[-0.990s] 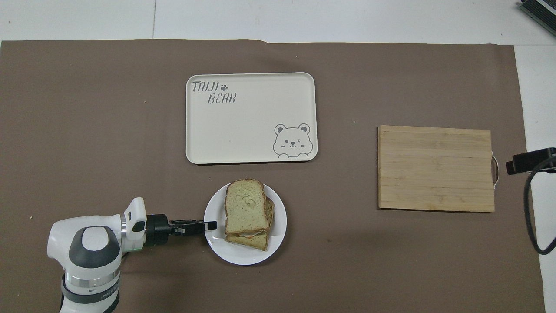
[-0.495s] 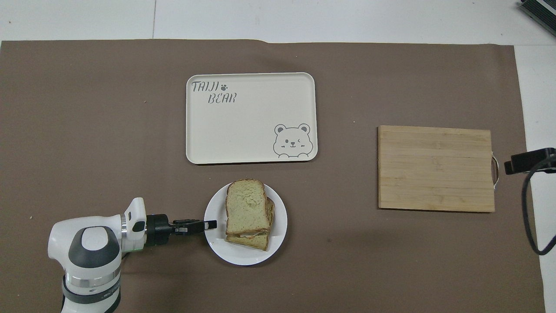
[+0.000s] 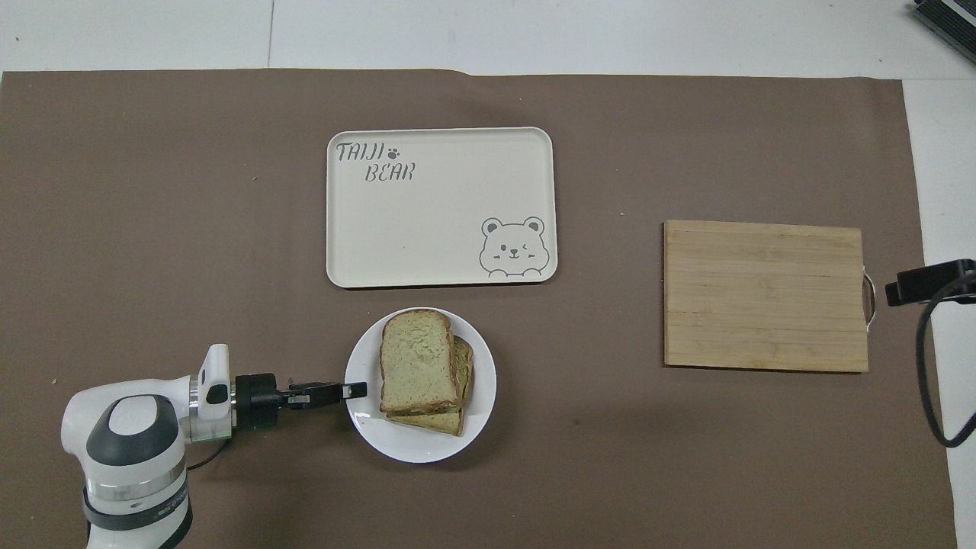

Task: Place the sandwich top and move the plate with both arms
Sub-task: 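Push the plate with the left gripper onto the bear tray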

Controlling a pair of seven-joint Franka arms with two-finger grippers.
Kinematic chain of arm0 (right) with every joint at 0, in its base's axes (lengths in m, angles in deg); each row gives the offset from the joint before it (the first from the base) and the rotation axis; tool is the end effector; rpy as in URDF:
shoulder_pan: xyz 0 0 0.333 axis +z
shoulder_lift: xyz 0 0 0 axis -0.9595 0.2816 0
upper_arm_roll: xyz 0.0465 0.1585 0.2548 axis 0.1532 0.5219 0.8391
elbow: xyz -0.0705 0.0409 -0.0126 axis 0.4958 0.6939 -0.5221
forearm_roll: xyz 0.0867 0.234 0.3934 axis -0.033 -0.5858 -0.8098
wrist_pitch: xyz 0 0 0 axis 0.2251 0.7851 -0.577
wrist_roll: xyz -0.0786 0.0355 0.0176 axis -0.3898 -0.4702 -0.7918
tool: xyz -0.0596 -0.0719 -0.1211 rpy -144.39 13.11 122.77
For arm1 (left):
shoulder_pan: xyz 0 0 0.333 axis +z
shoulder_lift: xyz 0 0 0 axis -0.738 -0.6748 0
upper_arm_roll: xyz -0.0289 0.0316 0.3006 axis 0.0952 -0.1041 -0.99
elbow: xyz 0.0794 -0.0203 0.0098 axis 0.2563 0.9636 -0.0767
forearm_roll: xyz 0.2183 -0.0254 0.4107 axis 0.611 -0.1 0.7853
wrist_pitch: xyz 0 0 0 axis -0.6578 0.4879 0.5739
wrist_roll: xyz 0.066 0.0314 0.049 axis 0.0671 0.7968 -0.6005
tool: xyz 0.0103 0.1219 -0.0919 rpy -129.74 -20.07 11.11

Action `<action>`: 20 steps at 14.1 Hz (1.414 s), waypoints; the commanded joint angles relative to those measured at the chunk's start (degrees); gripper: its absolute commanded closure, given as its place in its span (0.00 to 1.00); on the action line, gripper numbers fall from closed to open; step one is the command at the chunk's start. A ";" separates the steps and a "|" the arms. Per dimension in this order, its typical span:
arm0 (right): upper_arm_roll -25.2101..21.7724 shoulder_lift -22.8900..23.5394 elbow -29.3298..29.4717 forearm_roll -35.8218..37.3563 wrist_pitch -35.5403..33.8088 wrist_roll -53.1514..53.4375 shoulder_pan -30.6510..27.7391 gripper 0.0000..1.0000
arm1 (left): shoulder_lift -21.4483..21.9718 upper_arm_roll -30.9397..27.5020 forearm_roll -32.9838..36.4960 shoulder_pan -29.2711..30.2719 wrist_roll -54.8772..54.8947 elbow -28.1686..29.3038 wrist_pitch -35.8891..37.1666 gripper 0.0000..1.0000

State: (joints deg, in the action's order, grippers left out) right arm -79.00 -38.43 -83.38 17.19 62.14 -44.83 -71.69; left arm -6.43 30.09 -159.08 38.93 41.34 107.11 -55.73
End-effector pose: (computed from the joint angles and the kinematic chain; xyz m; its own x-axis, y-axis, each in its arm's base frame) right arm 0.5858 -0.0375 0.6020 0.9993 0.0099 -0.0370 0.0098 -0.9999 -0.0033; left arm 0.4225 -0.1445 0.1511 0.9988 0.0189 0.0452 -0.0333 -0.4145 0.9094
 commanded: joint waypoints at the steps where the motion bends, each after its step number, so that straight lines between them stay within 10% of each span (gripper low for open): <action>1: -0.25 0.99 1.09 -1.87 -1.33 -1.21 -1.07 0.00 | 1.58 -0.06 -1.17 0.81 1.02 0.44 1.77 1.00; 20: -0.08 3.11 4.44 -2.31 -0.99 -1.12 -0.55 0.00 | -23.89 4.14 9.90 4.67 -24.20 -41.56 3.26 1.00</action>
State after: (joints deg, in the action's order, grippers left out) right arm -79.29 -35.83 -79.94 15.89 61.60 -44.83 -71.74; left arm -26.67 31.57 -150.34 42.60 18.52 70.10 -53.49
